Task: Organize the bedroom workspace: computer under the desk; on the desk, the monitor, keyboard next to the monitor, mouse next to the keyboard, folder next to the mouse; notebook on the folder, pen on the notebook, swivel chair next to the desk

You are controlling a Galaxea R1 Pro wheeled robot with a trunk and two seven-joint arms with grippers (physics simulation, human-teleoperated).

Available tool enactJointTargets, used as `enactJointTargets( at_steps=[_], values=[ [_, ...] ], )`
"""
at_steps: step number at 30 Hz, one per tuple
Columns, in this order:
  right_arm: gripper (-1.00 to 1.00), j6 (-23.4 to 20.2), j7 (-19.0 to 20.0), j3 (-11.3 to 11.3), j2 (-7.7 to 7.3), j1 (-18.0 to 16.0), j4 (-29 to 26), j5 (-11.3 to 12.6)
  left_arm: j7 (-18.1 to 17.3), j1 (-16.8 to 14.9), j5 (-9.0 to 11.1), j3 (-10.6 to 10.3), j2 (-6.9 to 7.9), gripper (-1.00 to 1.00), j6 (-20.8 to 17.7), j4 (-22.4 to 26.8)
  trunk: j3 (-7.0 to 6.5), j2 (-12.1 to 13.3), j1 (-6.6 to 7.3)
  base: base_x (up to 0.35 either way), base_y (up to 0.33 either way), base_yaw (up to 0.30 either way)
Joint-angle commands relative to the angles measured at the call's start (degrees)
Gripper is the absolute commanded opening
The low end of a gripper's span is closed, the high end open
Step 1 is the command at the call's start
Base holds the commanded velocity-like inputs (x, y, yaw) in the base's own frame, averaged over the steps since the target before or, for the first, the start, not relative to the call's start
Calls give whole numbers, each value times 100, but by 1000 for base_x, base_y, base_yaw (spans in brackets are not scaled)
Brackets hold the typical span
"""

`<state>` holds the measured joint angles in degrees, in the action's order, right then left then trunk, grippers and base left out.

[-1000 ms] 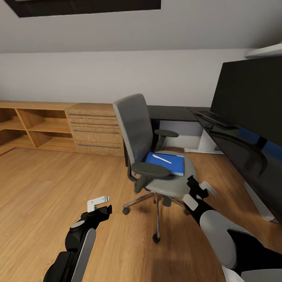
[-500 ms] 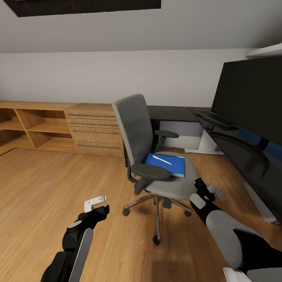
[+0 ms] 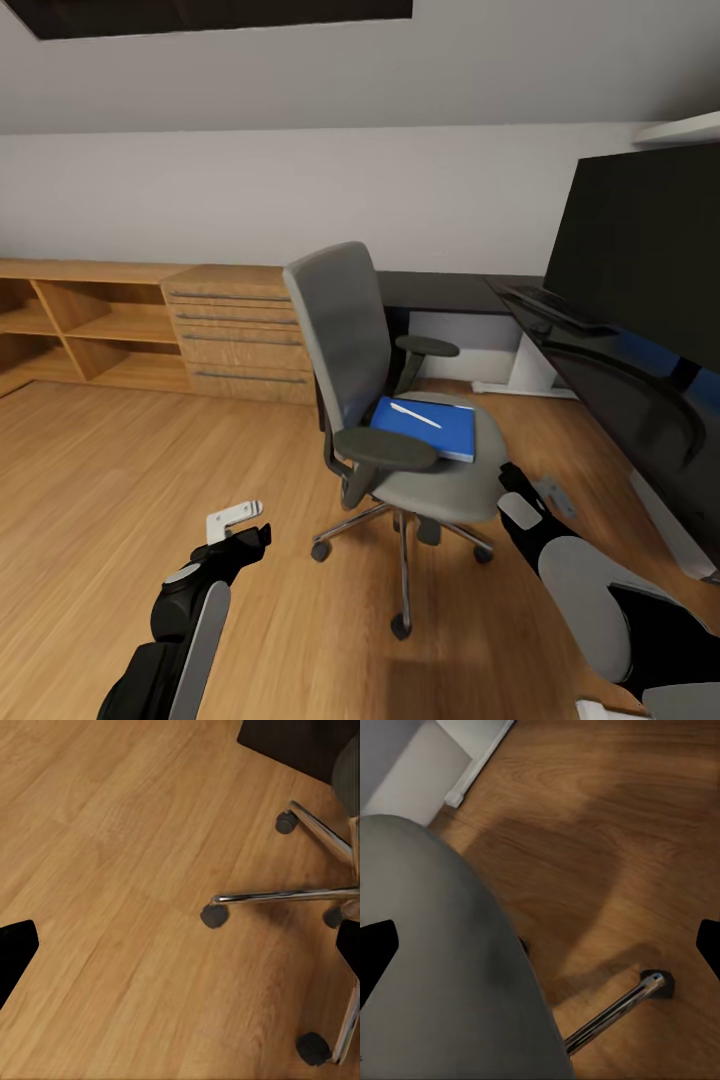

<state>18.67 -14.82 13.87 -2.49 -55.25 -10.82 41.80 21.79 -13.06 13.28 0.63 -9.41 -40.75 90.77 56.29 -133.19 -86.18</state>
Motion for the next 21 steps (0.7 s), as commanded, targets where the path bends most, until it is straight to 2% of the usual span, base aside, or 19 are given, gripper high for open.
enactJointTargets(
  at_steps=[1,13,21],
  values=[
    [100,19,-8,-35,-1,-3,-2,63,43,-4,60,1,-4,100,-14,7,5,-2,-1,185,0,0],
    [100,5,-21,-34,24,-3,-260,74,44,-4,60,-35,-8,100,-15,0,5,-2,-1,170,0,0],
    [100,5,-21,-34,22,-3,-262,77,44,-4,55,-37,-8,100,-13,-5,5,-2,-1,54,0,0]
  ],
)
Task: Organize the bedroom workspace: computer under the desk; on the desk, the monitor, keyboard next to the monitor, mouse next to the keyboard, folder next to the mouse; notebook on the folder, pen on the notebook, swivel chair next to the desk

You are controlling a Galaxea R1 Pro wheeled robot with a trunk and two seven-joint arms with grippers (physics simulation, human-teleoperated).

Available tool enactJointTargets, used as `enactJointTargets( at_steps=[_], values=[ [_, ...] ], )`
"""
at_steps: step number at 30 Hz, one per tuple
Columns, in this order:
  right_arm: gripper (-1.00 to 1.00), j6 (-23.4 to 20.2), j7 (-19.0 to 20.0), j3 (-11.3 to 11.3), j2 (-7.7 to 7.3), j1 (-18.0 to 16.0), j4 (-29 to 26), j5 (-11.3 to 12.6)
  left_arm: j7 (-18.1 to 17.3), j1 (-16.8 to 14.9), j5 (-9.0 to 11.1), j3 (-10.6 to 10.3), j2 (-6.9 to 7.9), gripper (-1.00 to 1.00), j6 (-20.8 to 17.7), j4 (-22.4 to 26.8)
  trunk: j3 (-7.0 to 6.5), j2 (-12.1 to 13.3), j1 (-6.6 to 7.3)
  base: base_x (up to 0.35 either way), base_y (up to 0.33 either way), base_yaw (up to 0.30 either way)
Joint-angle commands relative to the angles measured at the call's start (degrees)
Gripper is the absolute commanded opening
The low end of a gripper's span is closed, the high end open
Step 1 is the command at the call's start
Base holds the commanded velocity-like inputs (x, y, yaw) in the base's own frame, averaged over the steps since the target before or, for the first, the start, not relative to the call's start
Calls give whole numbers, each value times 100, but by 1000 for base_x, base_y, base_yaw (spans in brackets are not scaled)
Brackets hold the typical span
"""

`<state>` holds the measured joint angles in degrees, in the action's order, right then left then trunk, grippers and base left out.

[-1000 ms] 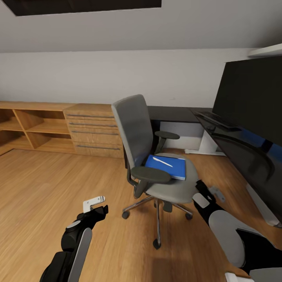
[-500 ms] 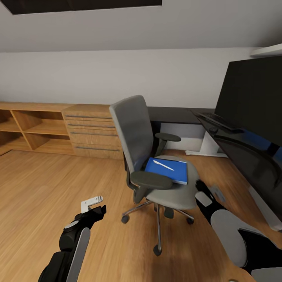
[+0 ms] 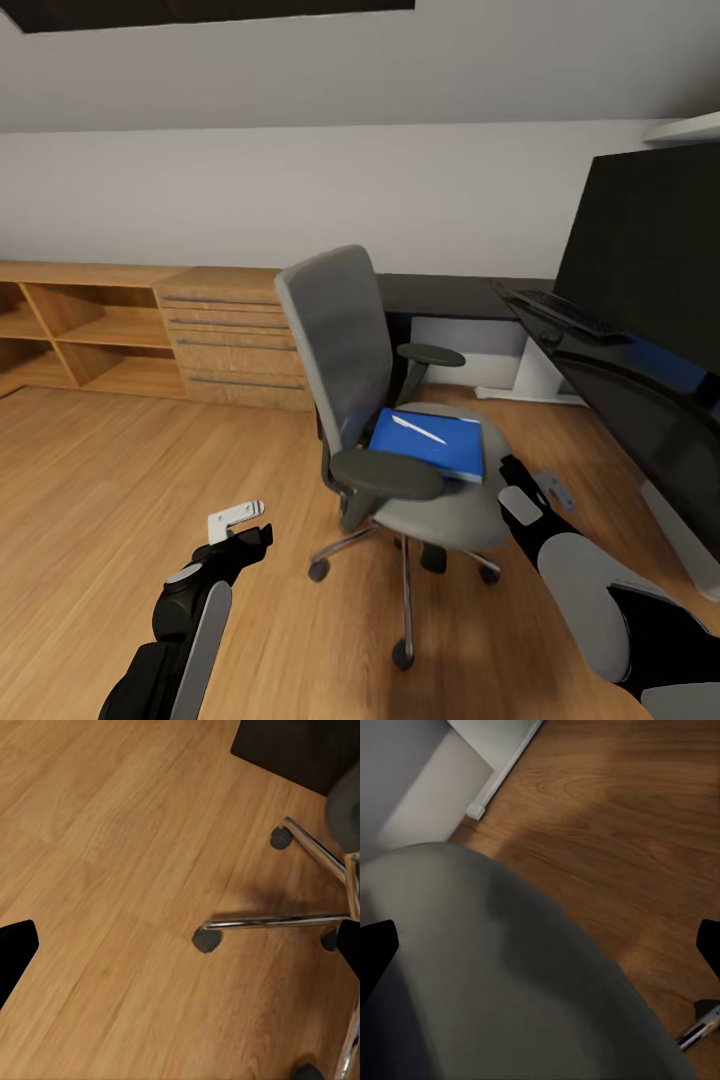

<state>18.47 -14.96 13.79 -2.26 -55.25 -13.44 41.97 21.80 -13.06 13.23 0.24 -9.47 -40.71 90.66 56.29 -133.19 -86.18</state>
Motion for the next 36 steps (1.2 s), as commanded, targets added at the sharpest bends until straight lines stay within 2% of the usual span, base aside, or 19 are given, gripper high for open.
enactJointTargets(
  at_steps=[1,7,18,36],
  values=[
    [100,25,-6,-30,0,-3,-1,60,44,-3,61,2,-3,100,-11,7,5,-2,0,212,0,0],
    [100,25,-4,-34,6,-3,1,60,44,-3,60,2,-3,100,-11,7,5,-2,0,194,0,0],
    [100,25,-1,-34,6,-3,7,60,49,-3,59,2,-3,100,-16,4,13,-2,0,25,0,14],
    [100,25,11,-43,-3,-3,-5,57,70,-3,57,20,-3,100,-16,4,107,-2,0,0,0,119]
  ],
)
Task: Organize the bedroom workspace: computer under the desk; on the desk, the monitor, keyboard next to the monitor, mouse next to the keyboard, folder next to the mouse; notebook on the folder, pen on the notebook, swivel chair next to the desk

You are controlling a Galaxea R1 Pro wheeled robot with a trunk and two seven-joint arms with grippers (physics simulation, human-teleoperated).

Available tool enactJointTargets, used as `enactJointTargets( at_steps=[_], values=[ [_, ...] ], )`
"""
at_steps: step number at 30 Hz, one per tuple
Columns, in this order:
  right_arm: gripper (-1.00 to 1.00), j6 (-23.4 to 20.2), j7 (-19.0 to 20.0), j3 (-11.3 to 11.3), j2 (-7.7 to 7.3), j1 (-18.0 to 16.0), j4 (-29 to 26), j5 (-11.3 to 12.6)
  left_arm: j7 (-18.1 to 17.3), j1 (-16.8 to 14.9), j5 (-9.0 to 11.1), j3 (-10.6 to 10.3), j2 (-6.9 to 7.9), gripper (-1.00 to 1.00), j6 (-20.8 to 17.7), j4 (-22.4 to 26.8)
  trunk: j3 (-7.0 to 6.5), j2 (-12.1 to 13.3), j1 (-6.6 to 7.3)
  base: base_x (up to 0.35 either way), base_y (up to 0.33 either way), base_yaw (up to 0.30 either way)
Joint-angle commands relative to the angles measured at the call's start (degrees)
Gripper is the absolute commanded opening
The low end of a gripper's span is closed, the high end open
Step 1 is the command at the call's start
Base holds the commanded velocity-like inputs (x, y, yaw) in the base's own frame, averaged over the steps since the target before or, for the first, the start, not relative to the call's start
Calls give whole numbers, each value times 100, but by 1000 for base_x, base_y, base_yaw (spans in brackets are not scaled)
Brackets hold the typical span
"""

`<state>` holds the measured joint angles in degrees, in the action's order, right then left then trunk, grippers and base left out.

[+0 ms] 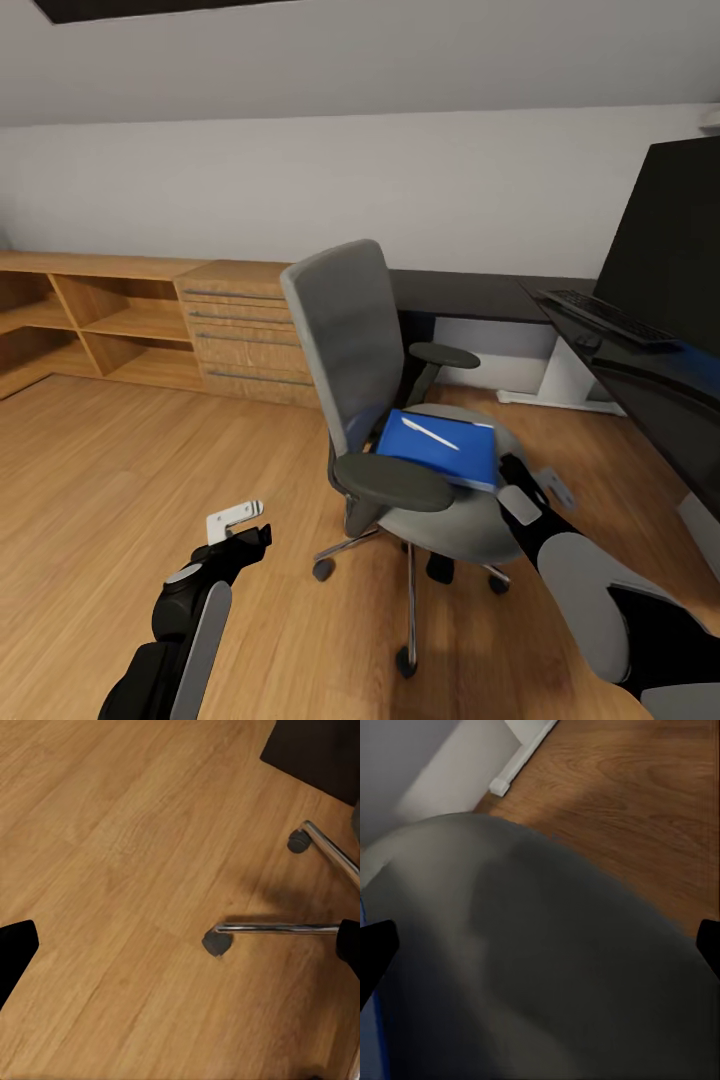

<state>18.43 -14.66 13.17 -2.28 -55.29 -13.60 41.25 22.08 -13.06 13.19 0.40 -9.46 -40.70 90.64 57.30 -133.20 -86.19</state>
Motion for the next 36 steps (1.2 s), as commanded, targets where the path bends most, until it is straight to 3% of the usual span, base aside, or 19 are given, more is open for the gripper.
enactJointTargets(
  at_steps=[1,8,18,23,34,36],
  values=[
    [100,31,-19,19,-4,1,10,126,42,-4,61,4,-3,100,-17,6,6,-2,0,0,0,0],
    [100,60,-14,11,-51,1,-5,102,50,-4,61,12,-3,100,-17,6,6,-2,0,0,0,0],
    [100,-26,-27,29,-429,1,4,178,51,-4,61,18,-3,100,-17,6,6,-2,0,0,0,0],
    [100,-502,60,36,-750,1,0,604,51,-4,61,15,-3,100,-17,6,6,-2,0,0,0,0],
    [100,-1321,634,34,-1048,1,4,1059,51,-4,61,13,-3,100,-17,6,6,-2,0,0,0,0],
    [100,-1441,845,30,-1114,1,17,1232,51,-4,61,11,-3,100,-17,6,6,-2,0,0,0,0]
  ],
)
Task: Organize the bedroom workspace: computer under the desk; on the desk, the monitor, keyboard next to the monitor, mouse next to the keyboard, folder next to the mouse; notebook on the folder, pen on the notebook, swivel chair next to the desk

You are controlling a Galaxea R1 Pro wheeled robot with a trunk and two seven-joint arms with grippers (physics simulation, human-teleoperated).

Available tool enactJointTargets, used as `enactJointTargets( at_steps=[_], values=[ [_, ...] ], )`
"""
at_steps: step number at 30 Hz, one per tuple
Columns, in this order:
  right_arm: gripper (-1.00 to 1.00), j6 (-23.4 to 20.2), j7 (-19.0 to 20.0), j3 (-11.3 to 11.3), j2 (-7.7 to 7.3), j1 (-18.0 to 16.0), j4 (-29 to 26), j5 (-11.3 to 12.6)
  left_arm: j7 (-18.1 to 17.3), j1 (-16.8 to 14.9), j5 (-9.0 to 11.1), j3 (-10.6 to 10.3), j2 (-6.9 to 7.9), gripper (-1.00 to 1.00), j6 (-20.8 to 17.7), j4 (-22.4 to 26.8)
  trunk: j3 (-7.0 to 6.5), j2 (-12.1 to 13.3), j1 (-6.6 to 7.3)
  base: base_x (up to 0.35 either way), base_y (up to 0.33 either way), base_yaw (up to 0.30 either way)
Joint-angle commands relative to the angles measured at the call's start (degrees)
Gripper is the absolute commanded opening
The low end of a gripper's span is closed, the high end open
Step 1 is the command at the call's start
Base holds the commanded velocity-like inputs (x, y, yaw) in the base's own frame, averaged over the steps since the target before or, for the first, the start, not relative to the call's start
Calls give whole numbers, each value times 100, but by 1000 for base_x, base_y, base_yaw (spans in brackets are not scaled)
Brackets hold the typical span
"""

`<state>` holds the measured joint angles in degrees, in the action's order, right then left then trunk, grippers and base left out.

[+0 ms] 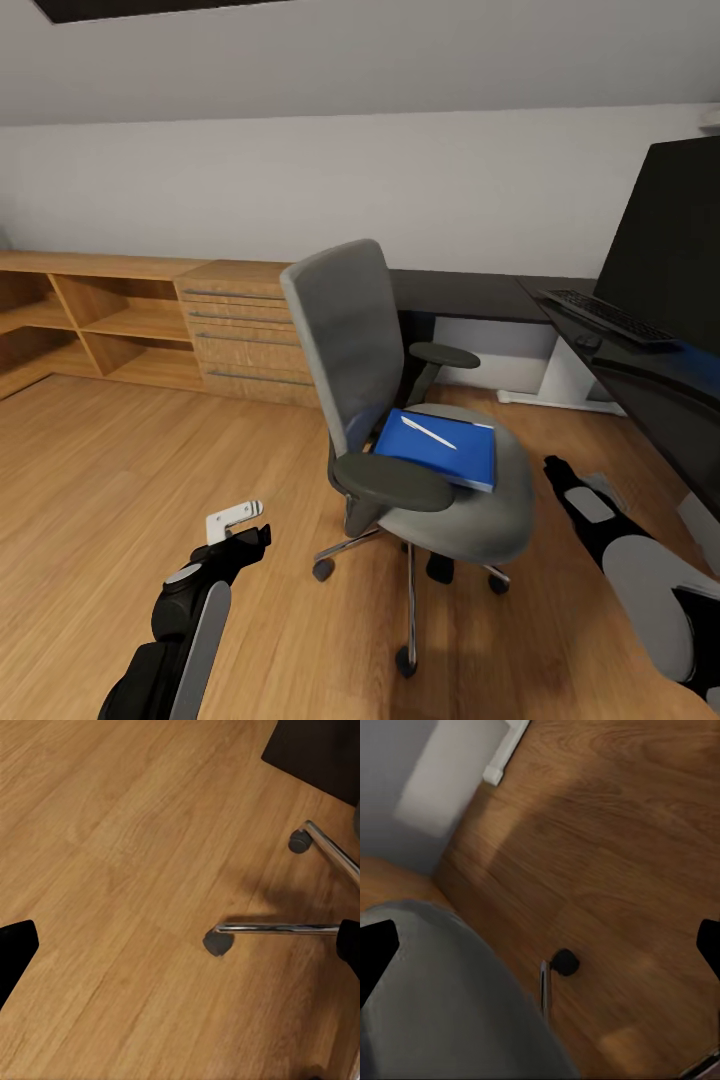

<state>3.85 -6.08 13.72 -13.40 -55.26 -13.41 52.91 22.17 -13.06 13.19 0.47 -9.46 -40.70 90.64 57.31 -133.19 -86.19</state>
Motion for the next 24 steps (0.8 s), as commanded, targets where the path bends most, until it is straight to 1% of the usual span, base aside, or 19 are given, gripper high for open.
enactJointTargets(
  at_steps=[1,2,3,4,6,8,14,20,24],
  values=[
    [100,-19,69,-25,-29,-2,4,126,42,-4,61,4,-3,100,-17,6,5,-2,1,0,0,0],
    [100,-124,218,-26,-80,-2,17,236,42,-4,61,2,-3,100,-17,6,5,-2,1,0,0,0],
    [100,-199,284,-26,-103,-2,22,284,42,-4,61,2,-3,100,-17,6,5,-2,1,0,0,0],
    [100,-748,547,-27,-231,-2,34,468,42,-4,61,1,-3,100,-17,6,5,-2,1,0,0,0],
    [100,-966,639,-27,-276,-2,36,516,42,-4,61,0,-3,100,-17,6,5,-2,1,0,0,0],
    [100,-1337,862,-27,-367,-2,45,583,42,-4,61,-1,-3,100,-17,6,5,-2,1,0,0,0],
    [100,-1446,953,-27,-394,-2,48,604,42,-4,61,-3,-3,100,-17,6,5,-2,1,0,0,0],
    [100,-1460,982,-20,-378,-1,49,614,31,-4,61,-3,-3,100,-17,6,5,-2,1,4,0,0],
    [100,-1457,985,-19,-370,-2,48,615,21,-4,64,-5,-3,100,-12,6,5,-2,1,147,0,0]
  ],
)
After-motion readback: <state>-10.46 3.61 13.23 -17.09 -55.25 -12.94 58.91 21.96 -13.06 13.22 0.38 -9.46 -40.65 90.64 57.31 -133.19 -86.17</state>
